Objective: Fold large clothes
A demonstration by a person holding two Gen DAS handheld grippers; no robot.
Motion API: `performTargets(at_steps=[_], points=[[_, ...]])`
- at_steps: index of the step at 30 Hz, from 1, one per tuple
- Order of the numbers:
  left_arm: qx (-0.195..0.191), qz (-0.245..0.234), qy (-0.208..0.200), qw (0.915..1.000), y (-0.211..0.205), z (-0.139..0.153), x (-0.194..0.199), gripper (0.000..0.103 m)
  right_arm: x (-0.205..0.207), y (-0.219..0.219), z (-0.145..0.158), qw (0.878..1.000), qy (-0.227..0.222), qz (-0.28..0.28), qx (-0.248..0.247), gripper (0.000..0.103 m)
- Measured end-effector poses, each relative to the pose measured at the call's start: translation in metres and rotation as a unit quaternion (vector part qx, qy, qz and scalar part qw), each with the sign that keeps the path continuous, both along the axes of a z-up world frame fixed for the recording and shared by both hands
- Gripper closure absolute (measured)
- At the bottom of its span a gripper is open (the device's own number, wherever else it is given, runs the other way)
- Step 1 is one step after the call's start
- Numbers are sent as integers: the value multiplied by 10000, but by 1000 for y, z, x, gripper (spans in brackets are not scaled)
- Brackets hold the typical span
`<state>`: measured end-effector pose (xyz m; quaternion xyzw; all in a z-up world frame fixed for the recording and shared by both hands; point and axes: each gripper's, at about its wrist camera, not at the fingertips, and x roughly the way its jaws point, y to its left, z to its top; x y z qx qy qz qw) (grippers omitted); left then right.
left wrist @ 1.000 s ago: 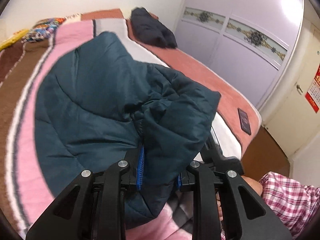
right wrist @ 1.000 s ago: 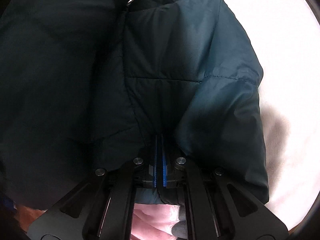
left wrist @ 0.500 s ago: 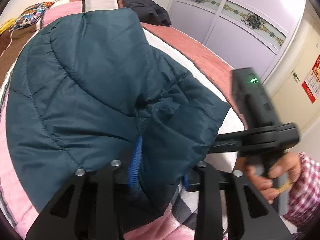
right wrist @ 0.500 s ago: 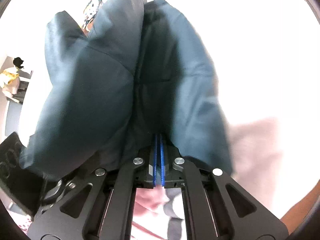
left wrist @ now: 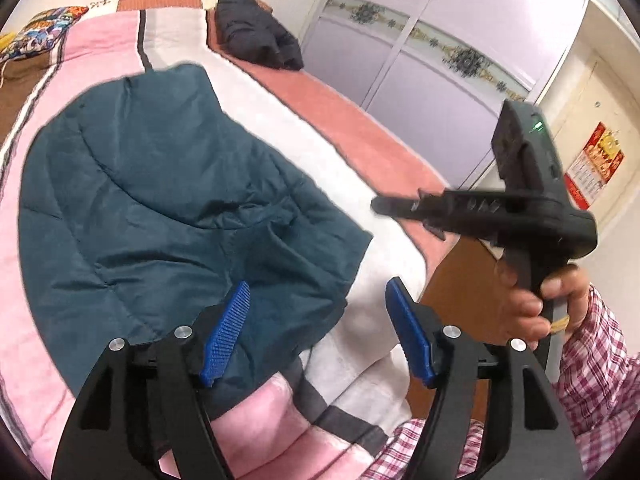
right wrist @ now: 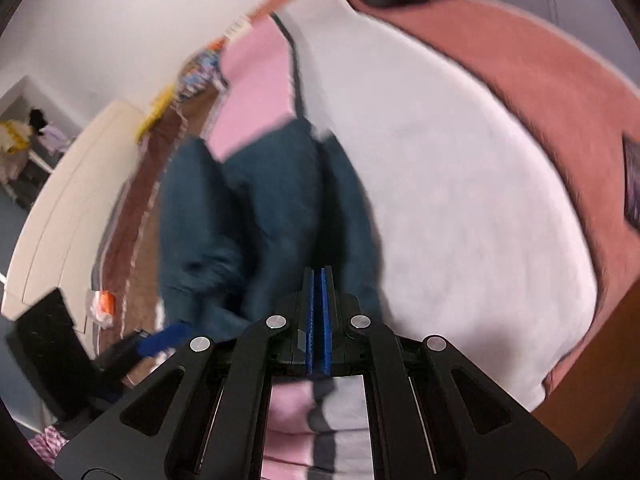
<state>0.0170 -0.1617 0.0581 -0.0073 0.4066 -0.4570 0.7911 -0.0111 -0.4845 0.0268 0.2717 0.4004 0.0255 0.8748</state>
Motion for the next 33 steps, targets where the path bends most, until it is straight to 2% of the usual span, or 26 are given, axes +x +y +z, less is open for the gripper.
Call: performTargets(at_steps=[3, 5, 7, 10, 13, 15, 19, 23, 27, 33], points=[[-179, 186, -173, 9995, 24, 17, 1, 36, -2, 33, 27, 9985, -344, 357, -231, 99], [-203, 513, -365, 9978, 37, 26, 7, 36, 10, 61, 34, 9963, -405, 707, -262, 99], [-170, 1081, -531, 9926, 65, 31, 22, 36, 13, 83, 36, 9921, -419, 1142, -298, 99], [-110, 1902, -404, 9809, 95, 30, 48, 36, 36, 125, 26, 9876, -236, 1494, -426, 99], [-157, 2311, -128, 9727, 106, 27, 70, 37, 44, 148, 9, 9854, 55, 1557, -691, 99], [-139, 2325, -94, 9724, 100, 29, 78, 37, 54, 150, -9, 9857, 324, 1381, -909, 99], [68, 2037, -319, 9785, 75, 36, 91, 37, 57, 133, -40, 9875, 778, 1153, -735, 100], [270, 1764, -415, 9831, 37, 34, 110, 38, 52, 124, -59, 9869, 1033, 1039, -673, 102], [603, 1747, -128, 9827, 3, 19, 132, 41, 45, 120, -68, 9851, 1264, 957, -660, 103], [969, 1811, 179, 9785, -18, -5, 148, 41, 49, 111, -92, 9827, 1539, 852, -586, 103]])
